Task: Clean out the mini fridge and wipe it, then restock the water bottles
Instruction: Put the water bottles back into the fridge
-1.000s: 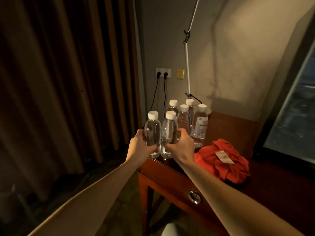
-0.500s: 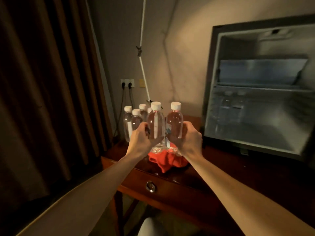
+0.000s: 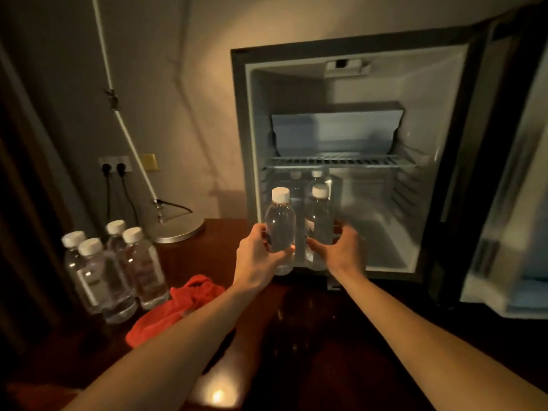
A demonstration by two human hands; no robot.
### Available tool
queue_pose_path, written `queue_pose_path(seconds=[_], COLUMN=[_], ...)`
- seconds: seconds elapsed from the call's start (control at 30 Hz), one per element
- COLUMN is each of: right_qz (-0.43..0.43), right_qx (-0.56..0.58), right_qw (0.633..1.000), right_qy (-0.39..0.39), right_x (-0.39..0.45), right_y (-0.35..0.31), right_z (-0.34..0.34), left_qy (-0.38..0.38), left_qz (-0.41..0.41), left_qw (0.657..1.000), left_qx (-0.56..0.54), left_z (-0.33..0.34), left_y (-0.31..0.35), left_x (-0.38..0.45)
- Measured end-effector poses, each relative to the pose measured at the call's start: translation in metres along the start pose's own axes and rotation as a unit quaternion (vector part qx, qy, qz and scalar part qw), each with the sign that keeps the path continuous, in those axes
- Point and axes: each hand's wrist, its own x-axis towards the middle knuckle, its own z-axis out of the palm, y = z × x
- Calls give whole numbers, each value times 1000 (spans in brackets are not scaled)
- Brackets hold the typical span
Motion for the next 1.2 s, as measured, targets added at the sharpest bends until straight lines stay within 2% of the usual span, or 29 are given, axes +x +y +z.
queue_pose_path(seconds=[0.1,0.2,0.3,0.53,0.6,0.77,0.9,1.0,1.07,1.13,1.2], right_qz=[44,49,28,-42,-73,-80,-31,-75,-94,-75,-9], right_qx=[43,37,67,125,131,145,107,137,125,124,117], right_qw=[998,998,997,991,989,985,989,986,985,984,988], right_qy=[12,8,-40,1,-13,-43,-97,-62,-76,-101,-101], right_x=[32,52,63,87,91,96,96,98,95,87,76], right_y=[28,45,55,57,56,56,55,55,52,56,58], right_z=[8,18,27,43,44,46,45,46,42,38,33], left_qy=[-2,6,8,3,0,-9,-20,-24,-23,-19,-8], left_qz=[-22,-47,-57,-72,-76,-93,-98,-100,-89,-69,-45], left_qw=[1000,999,998,997,997,995,995,995,996,997,999], left_qx=[-1,10,20,13,17,34,23,15,9,5,3], left_z=[33,56,70,86,88,93,95,94,90,84,76], left_y=[-2,-4,-8,-21,-25,-26,-31,-33,-30,-27,-20], left_x=[24,45,61,82,86,98,103,103,99,90,78])
